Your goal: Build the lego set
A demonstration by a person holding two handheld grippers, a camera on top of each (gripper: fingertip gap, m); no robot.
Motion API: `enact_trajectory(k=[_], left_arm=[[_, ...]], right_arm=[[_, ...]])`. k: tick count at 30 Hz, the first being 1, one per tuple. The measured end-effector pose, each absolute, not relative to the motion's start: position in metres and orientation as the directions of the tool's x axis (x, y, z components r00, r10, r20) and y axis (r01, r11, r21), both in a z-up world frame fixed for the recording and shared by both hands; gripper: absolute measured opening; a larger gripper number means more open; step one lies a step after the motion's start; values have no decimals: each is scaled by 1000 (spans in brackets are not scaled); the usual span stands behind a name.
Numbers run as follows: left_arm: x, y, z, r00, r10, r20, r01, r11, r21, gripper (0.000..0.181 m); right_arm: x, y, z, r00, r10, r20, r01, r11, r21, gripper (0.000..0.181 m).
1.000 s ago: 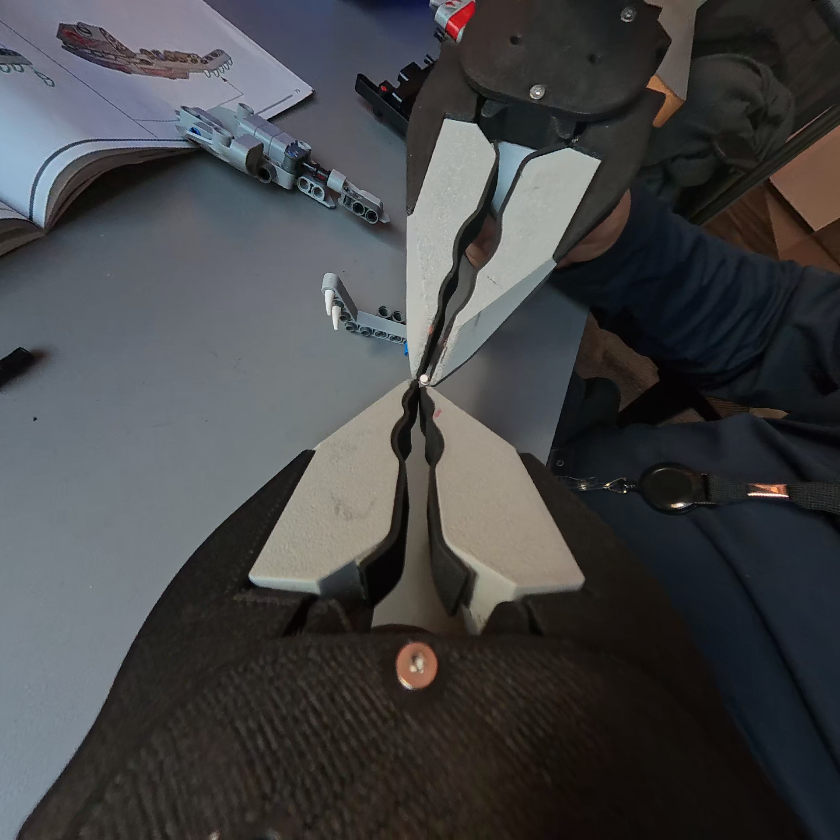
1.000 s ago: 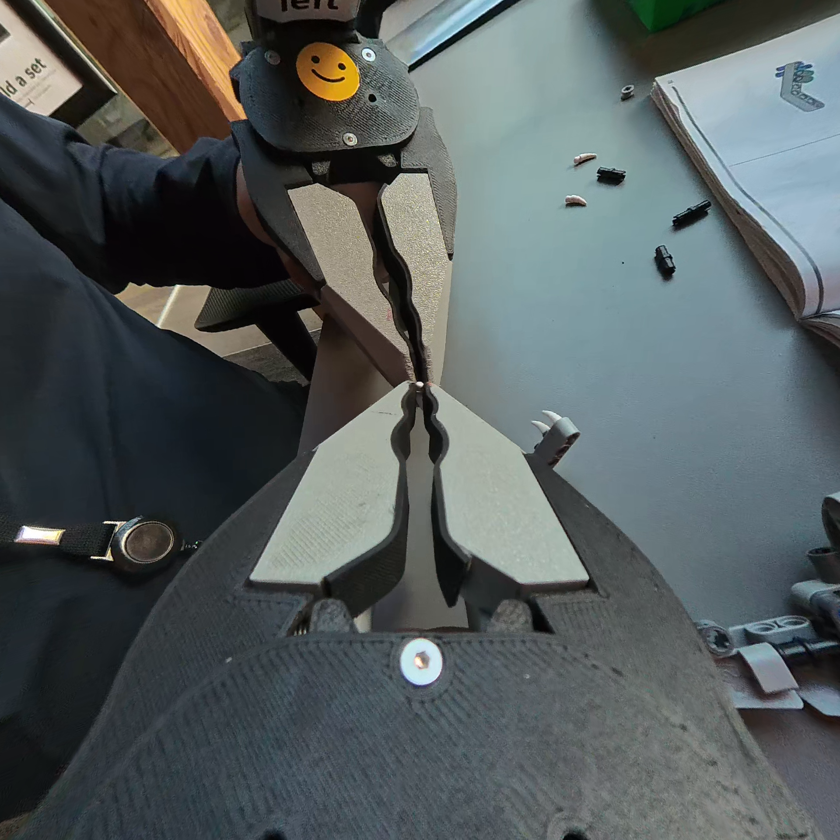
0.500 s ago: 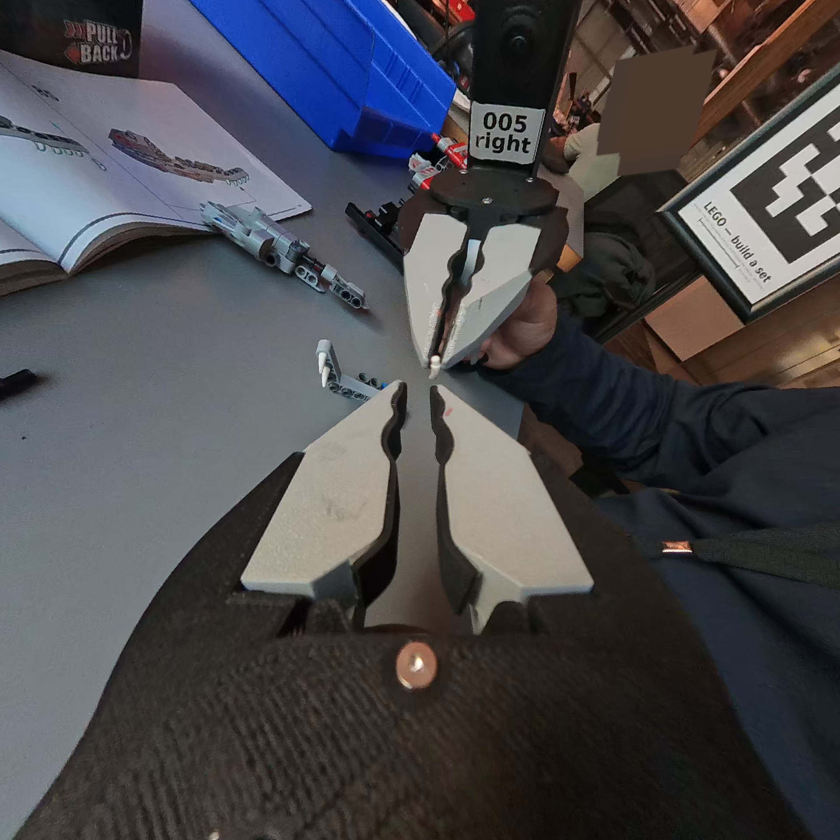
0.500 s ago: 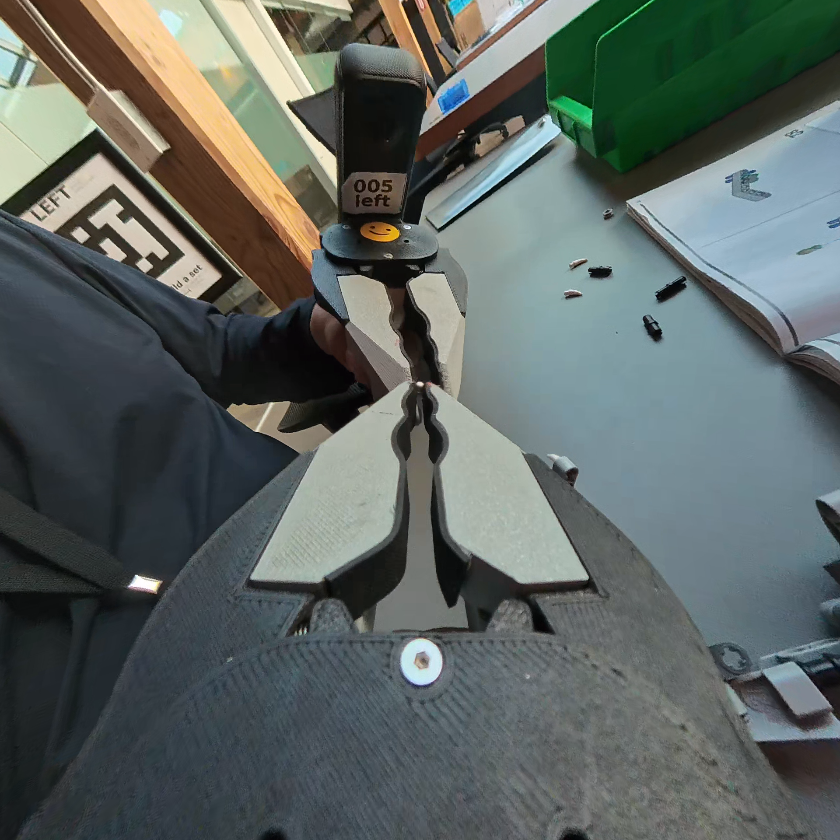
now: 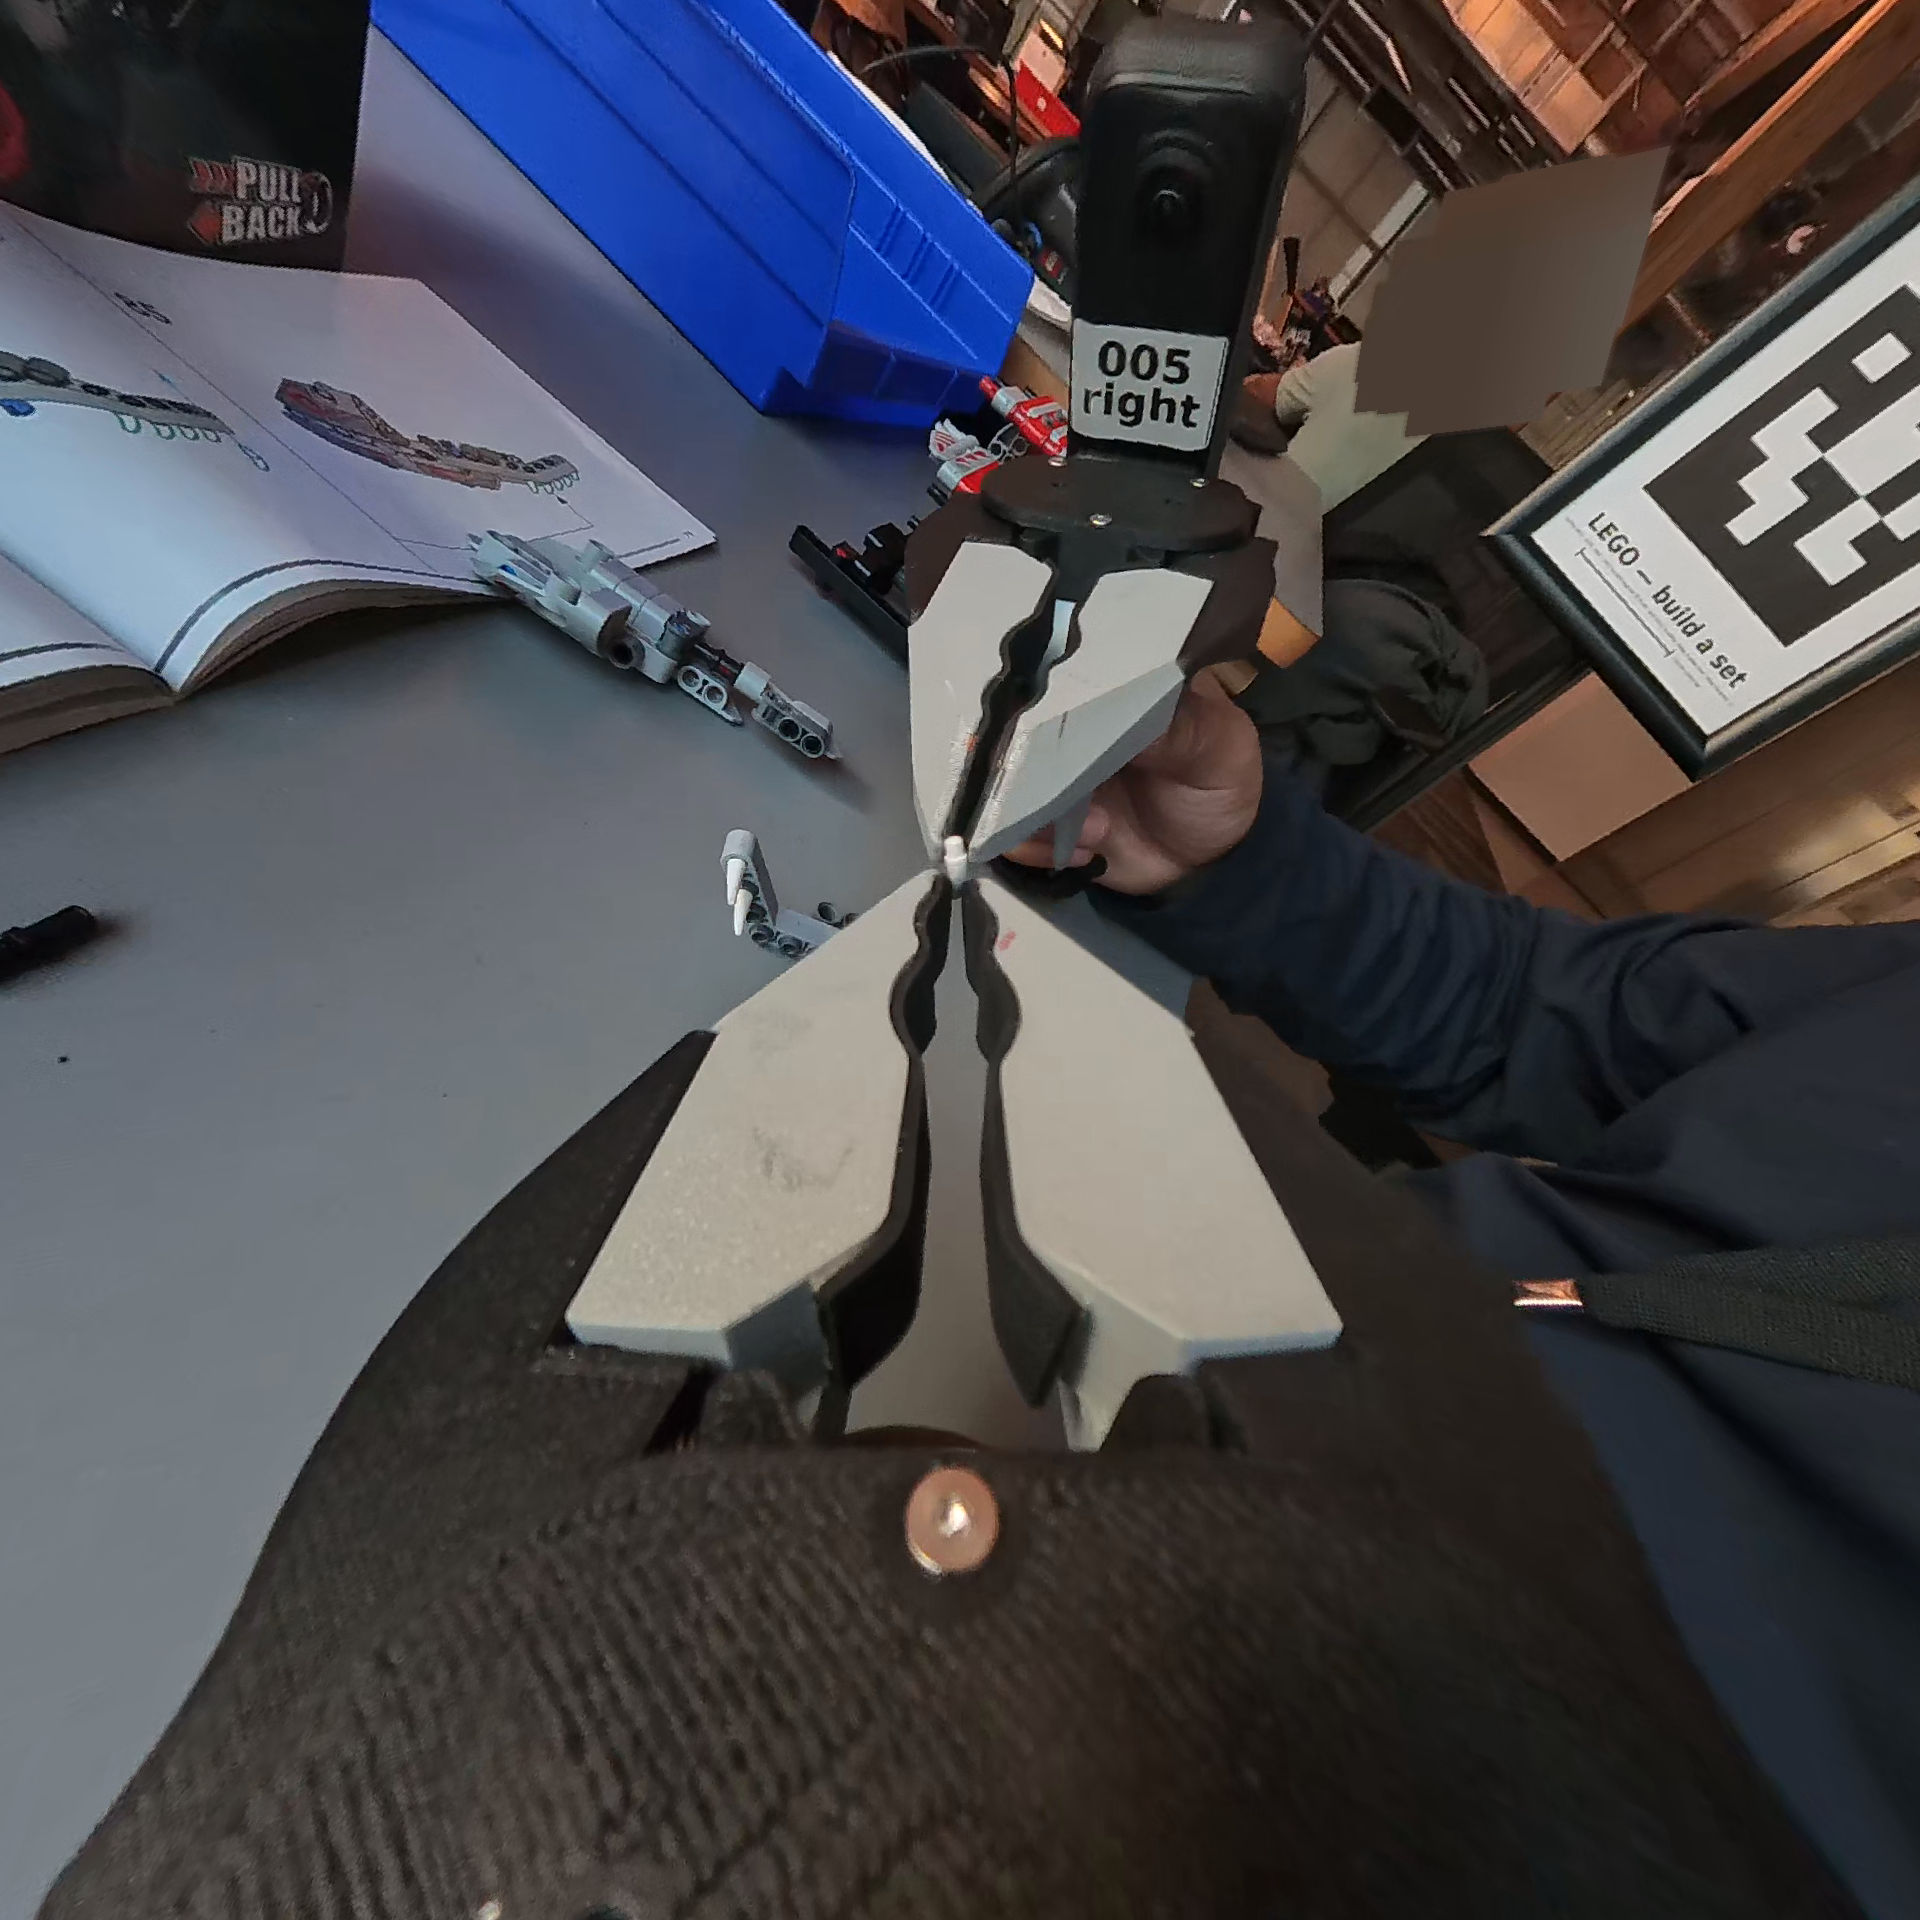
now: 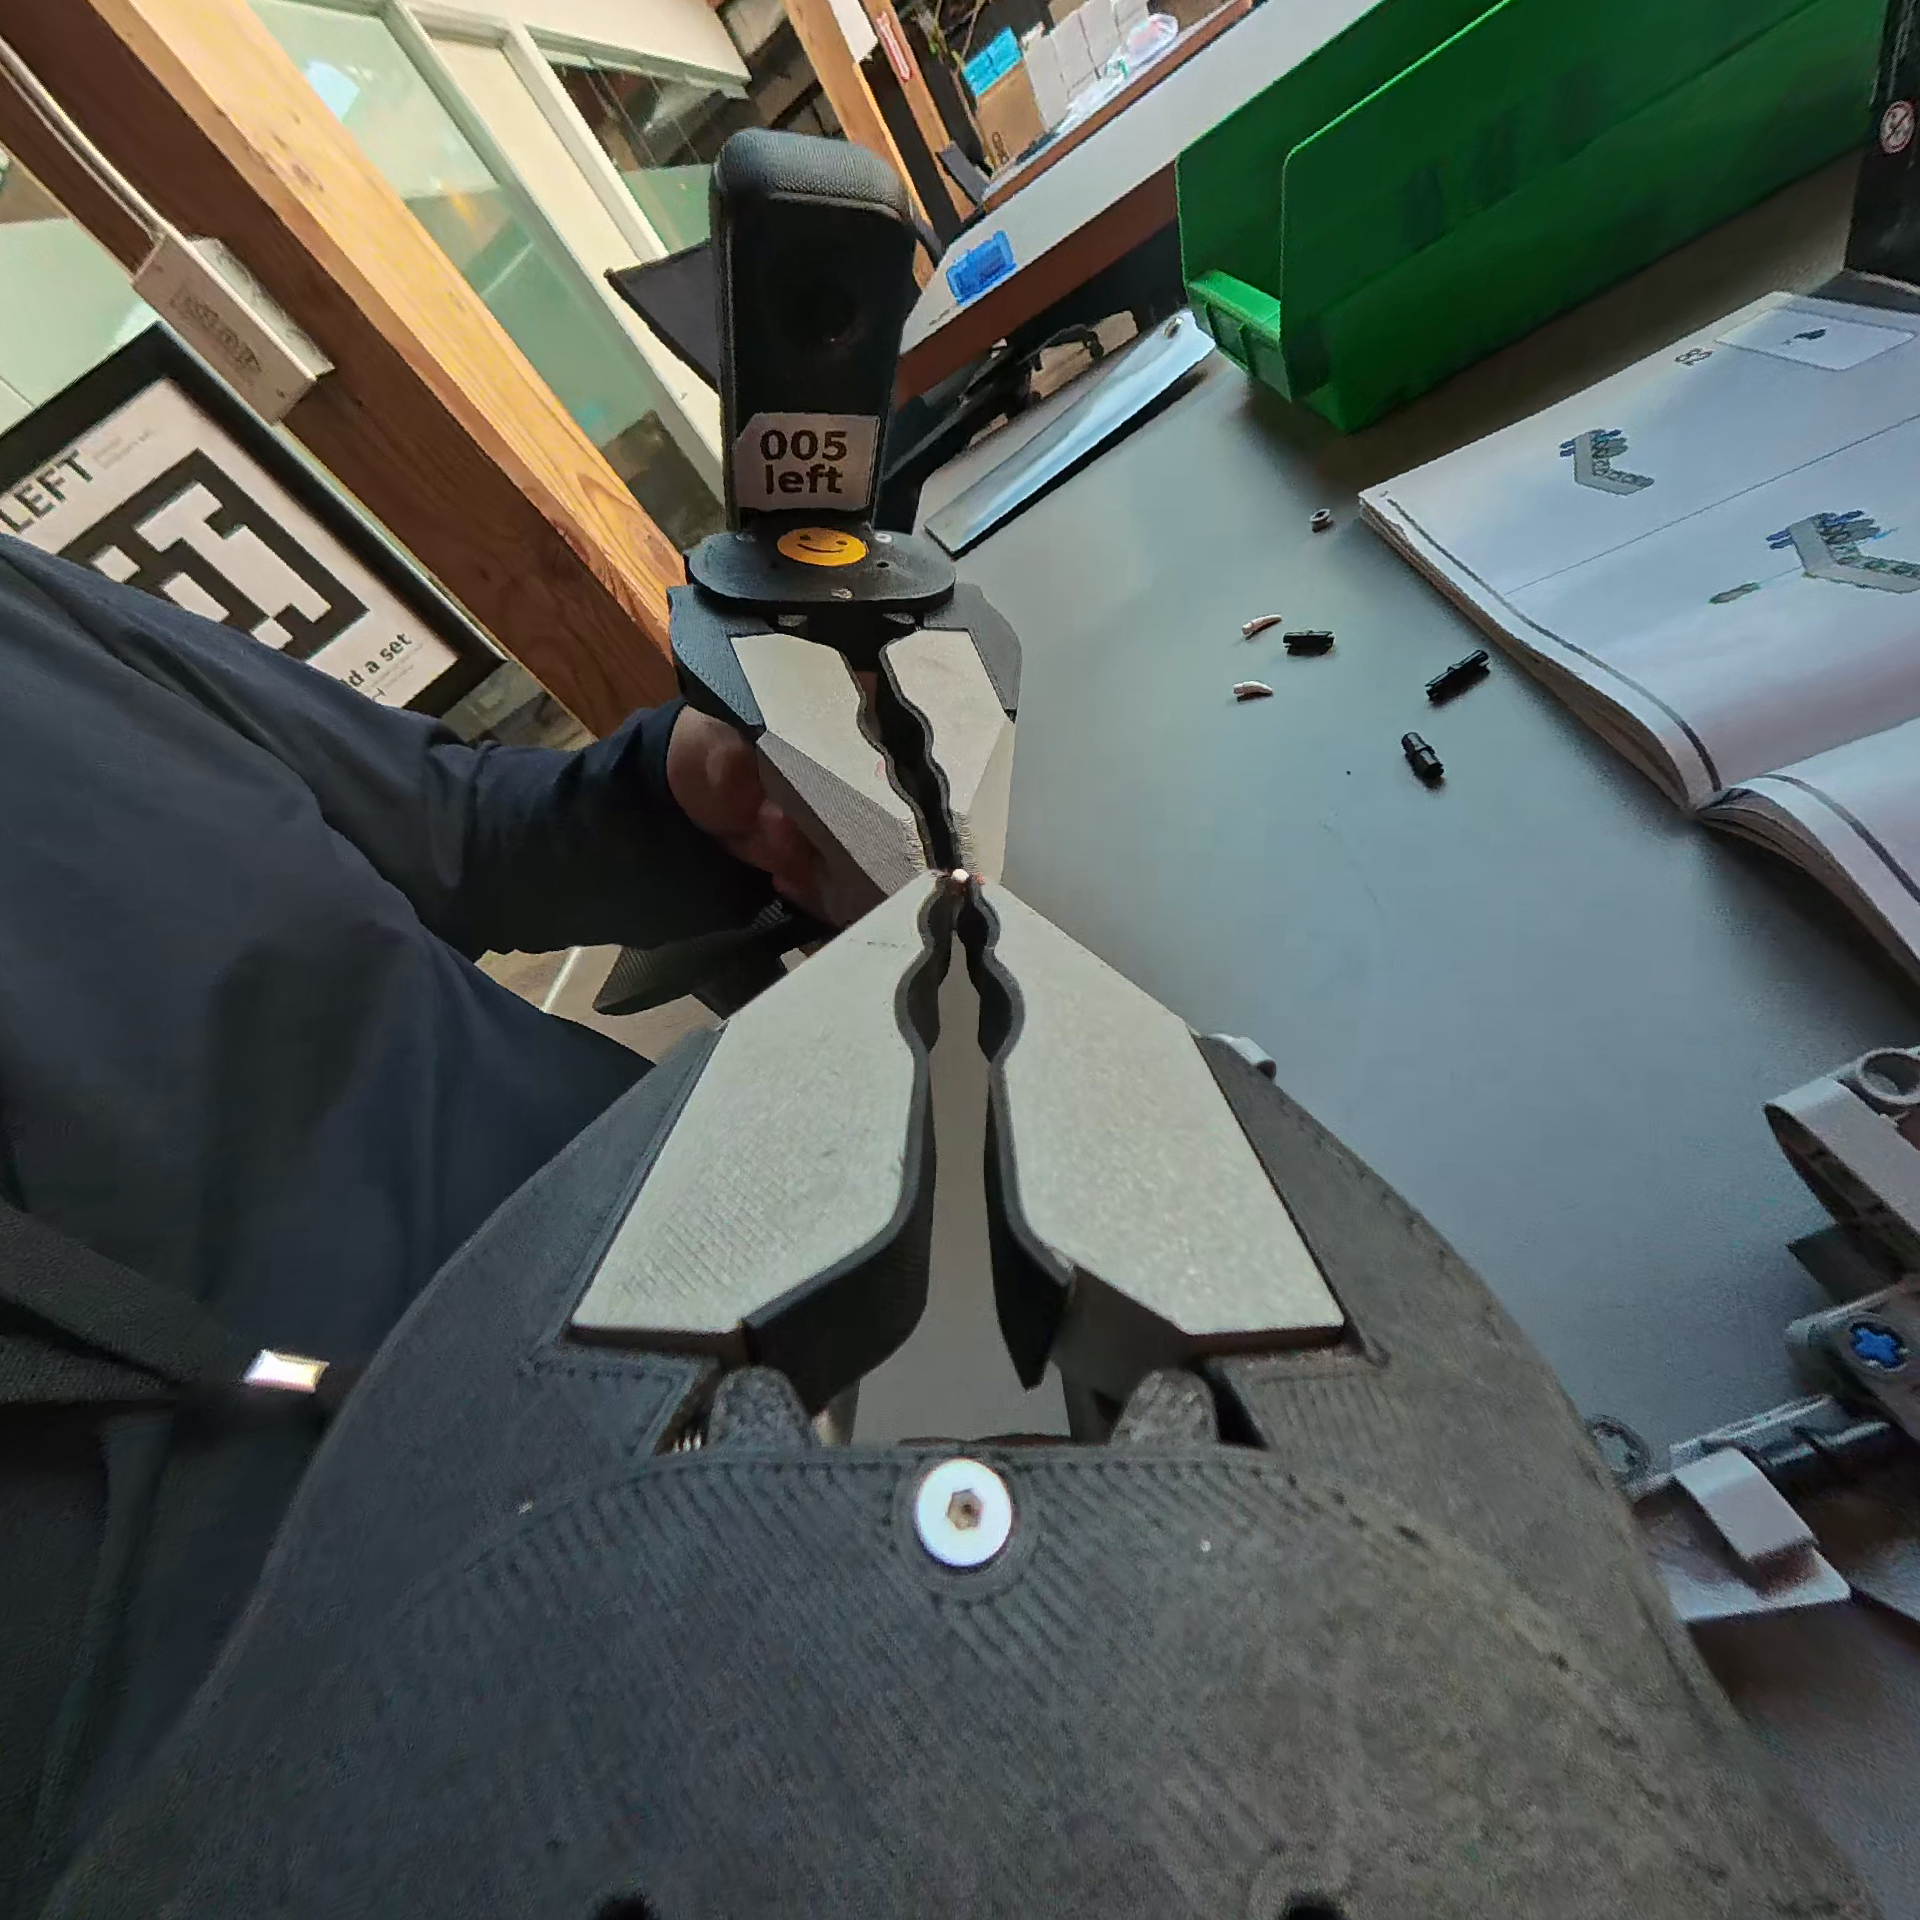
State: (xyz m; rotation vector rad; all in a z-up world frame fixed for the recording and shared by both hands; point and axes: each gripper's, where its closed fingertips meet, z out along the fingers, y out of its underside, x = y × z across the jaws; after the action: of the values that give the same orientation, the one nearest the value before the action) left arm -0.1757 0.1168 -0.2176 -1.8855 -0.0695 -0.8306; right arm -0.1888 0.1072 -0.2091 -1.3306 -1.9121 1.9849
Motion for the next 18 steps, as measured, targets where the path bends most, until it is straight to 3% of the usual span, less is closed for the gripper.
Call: enact_trajectory(k=[12,18], left_arm=[[-151,107,-224,709,-407,576,286,-581,-762,0],[-138,98,-206,594,-508,623,316,-566,-762,0]], right_arm=[[-174,95,-209,-699,517,-494,505,-131,-853,7],[-161,92,-188,-753,357,-553,506,-222,-833,6]])
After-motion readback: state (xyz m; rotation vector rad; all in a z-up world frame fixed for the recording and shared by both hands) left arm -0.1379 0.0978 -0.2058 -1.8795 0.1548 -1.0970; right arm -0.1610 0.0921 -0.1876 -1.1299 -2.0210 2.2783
